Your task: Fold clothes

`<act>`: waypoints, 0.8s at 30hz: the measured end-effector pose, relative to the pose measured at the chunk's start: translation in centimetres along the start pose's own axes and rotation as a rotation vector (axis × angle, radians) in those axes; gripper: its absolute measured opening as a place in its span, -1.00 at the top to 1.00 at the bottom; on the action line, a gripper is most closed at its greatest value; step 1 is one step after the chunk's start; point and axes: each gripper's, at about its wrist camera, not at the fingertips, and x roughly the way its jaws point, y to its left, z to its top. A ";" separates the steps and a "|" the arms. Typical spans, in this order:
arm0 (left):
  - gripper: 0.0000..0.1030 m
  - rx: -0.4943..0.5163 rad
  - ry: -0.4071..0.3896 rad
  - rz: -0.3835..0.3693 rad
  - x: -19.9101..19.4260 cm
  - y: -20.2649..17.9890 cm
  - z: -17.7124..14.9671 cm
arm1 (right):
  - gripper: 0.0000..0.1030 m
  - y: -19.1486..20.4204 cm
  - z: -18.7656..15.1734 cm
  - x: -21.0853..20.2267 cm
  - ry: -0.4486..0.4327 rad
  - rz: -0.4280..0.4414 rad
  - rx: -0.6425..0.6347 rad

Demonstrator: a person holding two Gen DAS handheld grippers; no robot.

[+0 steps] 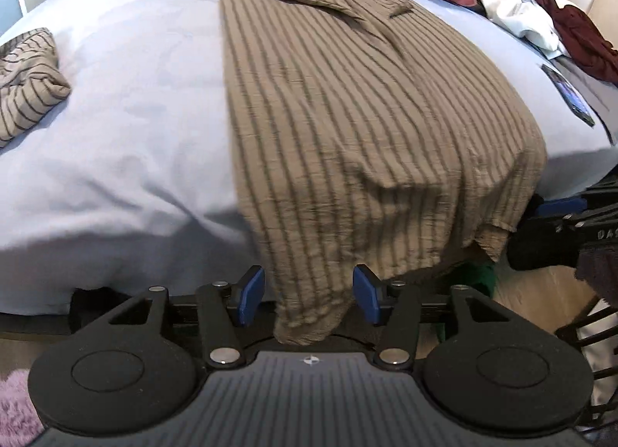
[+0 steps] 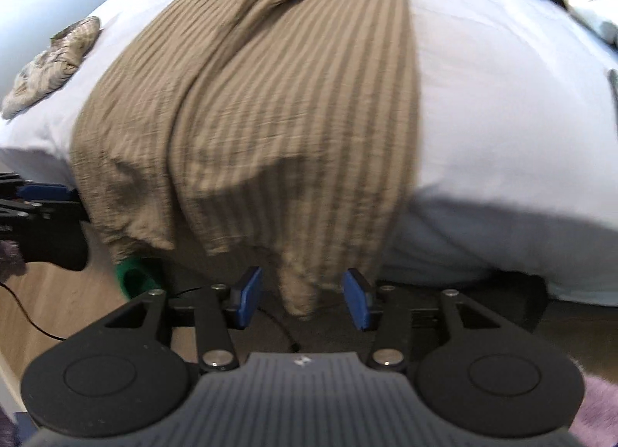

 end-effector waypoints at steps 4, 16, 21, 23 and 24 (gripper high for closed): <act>0.05 -0.011 -0.007 -0.023 0.3 1.0 -0.2 | 0.01 -1.5 -0.5 -0.1 -0.052 -0.035 0.000; 0.05 0.010 -0.046 -0.128 2.7 2.4 -0.7 | -0.32 -3.5 -0.3 1.8 -0.042 0.027 -0.019; 0.05 -0.006 -0.030 -0.134 3.7 3.3 -0.8 | -0.18 -4.0 -0.5 3.4 -0.016 0.043 -0.034; 0.05 -0.002 -0.028 -0.140 4.1 3.3 -0.8 | -0.09 -3.9 -0.3 3.6 -0.027 0.062 -0.047; 0.05 0.001 -0.027 -0.143 4.3 3.2 -0.8 | -0.09 -3.8 -0.3 3.8 -0.030 0.067 -0.051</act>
